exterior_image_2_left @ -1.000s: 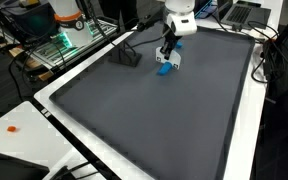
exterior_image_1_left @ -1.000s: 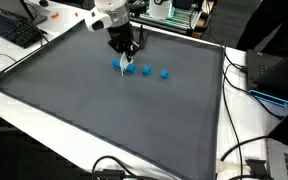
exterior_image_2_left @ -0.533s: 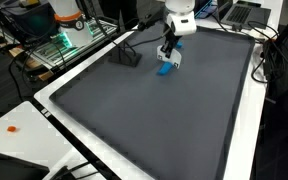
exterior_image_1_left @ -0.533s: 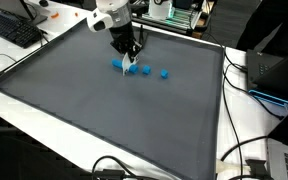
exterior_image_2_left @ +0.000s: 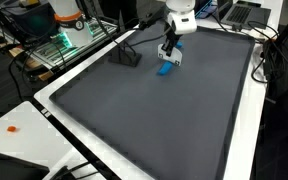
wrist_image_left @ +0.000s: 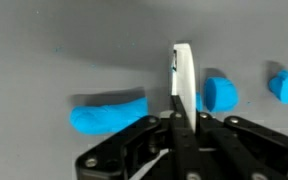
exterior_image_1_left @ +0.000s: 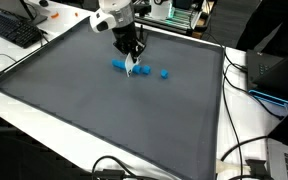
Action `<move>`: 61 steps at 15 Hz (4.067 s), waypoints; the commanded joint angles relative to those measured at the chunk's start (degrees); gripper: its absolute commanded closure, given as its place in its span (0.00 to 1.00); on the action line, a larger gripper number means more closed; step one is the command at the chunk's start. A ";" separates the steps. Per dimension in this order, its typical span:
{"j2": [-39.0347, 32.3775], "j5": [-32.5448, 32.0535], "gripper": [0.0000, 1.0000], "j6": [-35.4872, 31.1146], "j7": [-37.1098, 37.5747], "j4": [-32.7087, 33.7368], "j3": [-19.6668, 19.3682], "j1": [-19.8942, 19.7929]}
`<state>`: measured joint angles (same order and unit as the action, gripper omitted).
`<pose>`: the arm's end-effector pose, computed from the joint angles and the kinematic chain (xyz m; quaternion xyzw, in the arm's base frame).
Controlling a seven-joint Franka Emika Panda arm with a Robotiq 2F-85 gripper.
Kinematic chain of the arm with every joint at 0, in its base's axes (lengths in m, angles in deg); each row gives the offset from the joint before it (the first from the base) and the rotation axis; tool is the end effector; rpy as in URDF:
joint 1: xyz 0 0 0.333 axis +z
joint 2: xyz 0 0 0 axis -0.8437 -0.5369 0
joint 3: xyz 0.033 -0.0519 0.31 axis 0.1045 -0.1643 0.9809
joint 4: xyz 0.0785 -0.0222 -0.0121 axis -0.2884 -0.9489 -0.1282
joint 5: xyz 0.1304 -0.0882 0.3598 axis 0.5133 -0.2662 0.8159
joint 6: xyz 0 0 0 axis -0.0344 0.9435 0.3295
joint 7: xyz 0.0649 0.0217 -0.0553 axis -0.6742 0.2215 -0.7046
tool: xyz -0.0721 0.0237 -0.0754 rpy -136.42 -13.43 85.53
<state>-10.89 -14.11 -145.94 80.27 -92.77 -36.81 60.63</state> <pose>0.5712 0.0766 0.2324 -0.9963 -0.0226 0.0609 0.0571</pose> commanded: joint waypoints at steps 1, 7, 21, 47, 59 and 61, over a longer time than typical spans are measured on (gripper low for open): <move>2.04 -1.54 0.99 0.33 1.97 -1.53 -0.24 0.91; 4.74 -5.87 0.99 0.91 4.35 -1.13 -1.24 1.49; 4.04 -10.28 0.99 -0.87 3.56 -0.76 -3.42 0.25; -1.96 -4.64 0.99 -2.47 0.98 -0.84 -1.76 -1.51; 3.34 -0.40 0.99 -1.79 4.02 -3.28 -1.97 -1.34; 5.36 -0.47 0.99 -1.80 6.33 -4.52 -2.33 -1.07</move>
<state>-9.92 -15.30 -147.28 83.60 -93.47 -38.89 59.21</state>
